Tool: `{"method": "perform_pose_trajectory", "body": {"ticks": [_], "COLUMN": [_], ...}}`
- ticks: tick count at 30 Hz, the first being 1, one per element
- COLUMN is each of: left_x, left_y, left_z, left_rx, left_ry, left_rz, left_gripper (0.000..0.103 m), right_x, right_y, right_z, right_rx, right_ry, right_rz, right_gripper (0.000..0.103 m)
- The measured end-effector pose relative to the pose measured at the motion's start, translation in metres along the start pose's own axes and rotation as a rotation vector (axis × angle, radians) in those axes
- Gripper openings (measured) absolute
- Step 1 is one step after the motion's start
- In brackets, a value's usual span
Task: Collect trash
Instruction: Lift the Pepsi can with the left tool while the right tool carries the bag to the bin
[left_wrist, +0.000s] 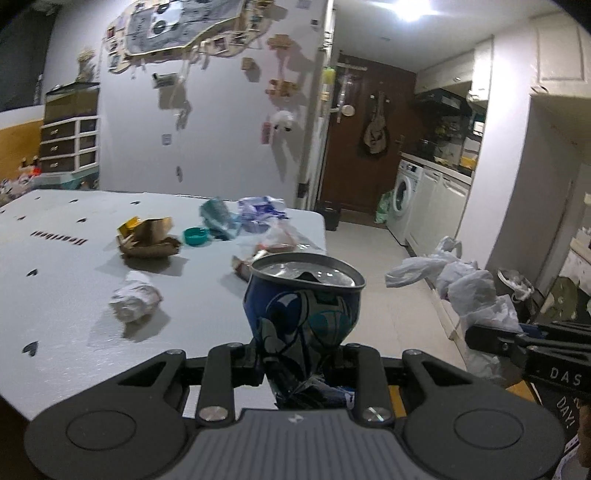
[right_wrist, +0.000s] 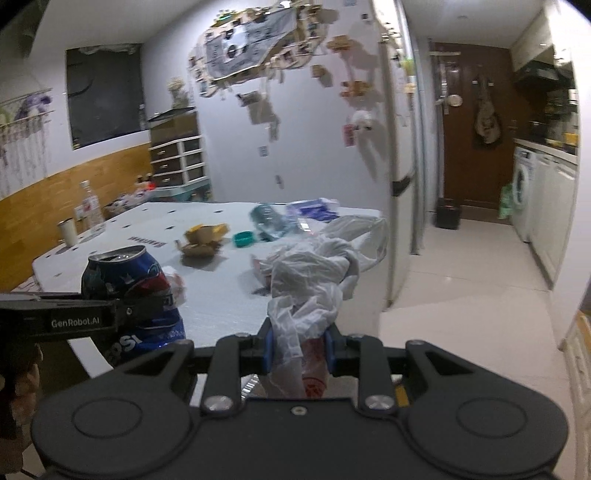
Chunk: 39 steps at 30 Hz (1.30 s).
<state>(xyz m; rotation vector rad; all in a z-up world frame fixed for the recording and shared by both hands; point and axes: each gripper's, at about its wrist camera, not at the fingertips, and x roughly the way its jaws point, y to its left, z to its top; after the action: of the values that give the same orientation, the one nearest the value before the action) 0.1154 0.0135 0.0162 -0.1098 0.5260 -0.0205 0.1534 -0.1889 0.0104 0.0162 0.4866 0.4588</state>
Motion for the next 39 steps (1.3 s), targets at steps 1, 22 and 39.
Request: {"method": "perform_pose_trajectory", "body": {"ticks": [1, 22, 39], "left_x": [0.002, 0.086, 0.239], "left_y": [-0.005, -0.097, -0.147], "left_z": [-0.001, 0.0, 0.008], "left_rx": [0.009, 0.105, 0.159], "left_ry": [0.0, 0.092, 0.369], "left_rz": [-0.006, -0.147, -0.219], "left_gripper": [0.029, 0.029, 0.028], "right_x": [-0.003, -0.01, 0.08], "right_y": [-0.005, -0.104, -0.173], "right_z": [-0.003, -0.047, -0.048], "right_rx": [0.007, 0.134, 0.232], "right_ry": [-0.001, 0.066, 0.23], "right_rz": [-0.017, -0.241, -0.237], "right_gripper": [0.027, 0.027, 0.027]}}
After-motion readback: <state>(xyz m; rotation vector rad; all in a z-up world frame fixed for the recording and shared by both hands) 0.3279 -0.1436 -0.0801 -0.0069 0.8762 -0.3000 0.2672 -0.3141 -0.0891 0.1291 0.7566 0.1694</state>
